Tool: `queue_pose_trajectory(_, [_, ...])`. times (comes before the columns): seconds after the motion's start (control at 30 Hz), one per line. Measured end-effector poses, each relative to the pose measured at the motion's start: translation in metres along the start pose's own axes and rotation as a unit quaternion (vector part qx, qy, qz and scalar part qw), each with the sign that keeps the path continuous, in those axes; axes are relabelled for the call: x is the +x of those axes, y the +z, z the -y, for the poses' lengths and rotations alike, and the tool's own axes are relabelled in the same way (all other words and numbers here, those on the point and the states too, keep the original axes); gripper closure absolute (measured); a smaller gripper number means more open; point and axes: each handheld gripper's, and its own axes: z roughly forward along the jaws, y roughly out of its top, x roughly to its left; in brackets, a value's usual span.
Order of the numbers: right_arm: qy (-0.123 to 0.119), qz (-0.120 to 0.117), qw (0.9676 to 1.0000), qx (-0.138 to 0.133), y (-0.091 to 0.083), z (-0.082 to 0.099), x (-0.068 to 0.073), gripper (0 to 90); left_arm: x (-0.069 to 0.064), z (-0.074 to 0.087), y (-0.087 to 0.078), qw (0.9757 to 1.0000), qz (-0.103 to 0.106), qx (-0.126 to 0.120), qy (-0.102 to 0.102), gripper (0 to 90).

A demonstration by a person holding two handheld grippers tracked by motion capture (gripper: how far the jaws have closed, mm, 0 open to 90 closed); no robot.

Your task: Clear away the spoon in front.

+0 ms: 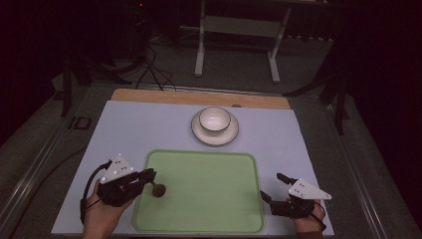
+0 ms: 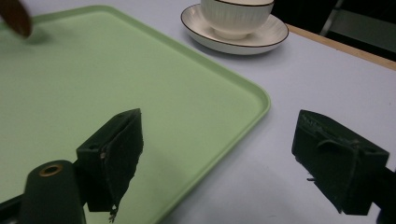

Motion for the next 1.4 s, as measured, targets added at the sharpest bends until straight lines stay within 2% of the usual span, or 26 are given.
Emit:
queue_pose_trajectory(0.17, [0.001,0.0,1.0,-0.001,0.0,0.0,0.0,16.0,-0.003,0.0,0.002,0.9999,0.008,0.006,-0.003,84.0])
queue_pose_trajectory(0.3, [0.0,0.0,1.0,-0.001,0.0,0.0,0.0,16.0,0.001,0.0,0.002,0.9991,0.029,0.016,-0.025,84.2])
queue_pose_trajectory(0.37, [0.0,0.0,1.0,0.0,0.0,0.0,0.0,16.0,0.005,0.001,0.005,0.9983,0.036,0.031,-0.034,84.2])
queue_pose_trajectory(0.4, [0.0,0.0,1.0,0.001,0.0,0.0,0.0,16.0,0.007,0.001,0.007,0.9981,0.032,0.038,-0.035,84.2])
queue_pose_trajectory(0.57, [-0.001,-0.001,1.0,0.002,0.001,0.0,0.001,16.0,0.023,0.003,0.024,0.9972,0.046,0.027,-0.052,82.9])
queue_pose_trajectory(0.67, [-0.001,-0.002,1.0,0.002,0.001,0.0,0.0,16.0,0.037,0.006,0.043,0.9945,0.067,0.034,-0.073,81.3])
queue_pose_trajectory(0.8, [-0.001,-0.003,1.0,0.002,0.001,0.0,0.0,16.0,0.054,0.013,0.067,0.9902,0.08,0.046,-0.105,79.7])
queue_pose_trajectory(0.93, [-0.001,-0.003,1.0,0.001,0.001,0.0,0.0,16.0,0.067,0.02,0.085,0.9861,0.084,0.057,-0.131,78.0])
queue_pose_trajectory(1.0, [-0.001,-0.004,1.0,0.001,0.001,0.0,0.0,16.0,0.07,0.022,0.09,0.9853,0.084,0.062,-0.136,77.4])
queue_pose_trajectory(1.4, [-0.001,-0.005,1.0,0.001,0.001,0.0,0.0,16.0,0.078,0.026,0.1,0.9849,0.067,0.073,-0.142,75.5])
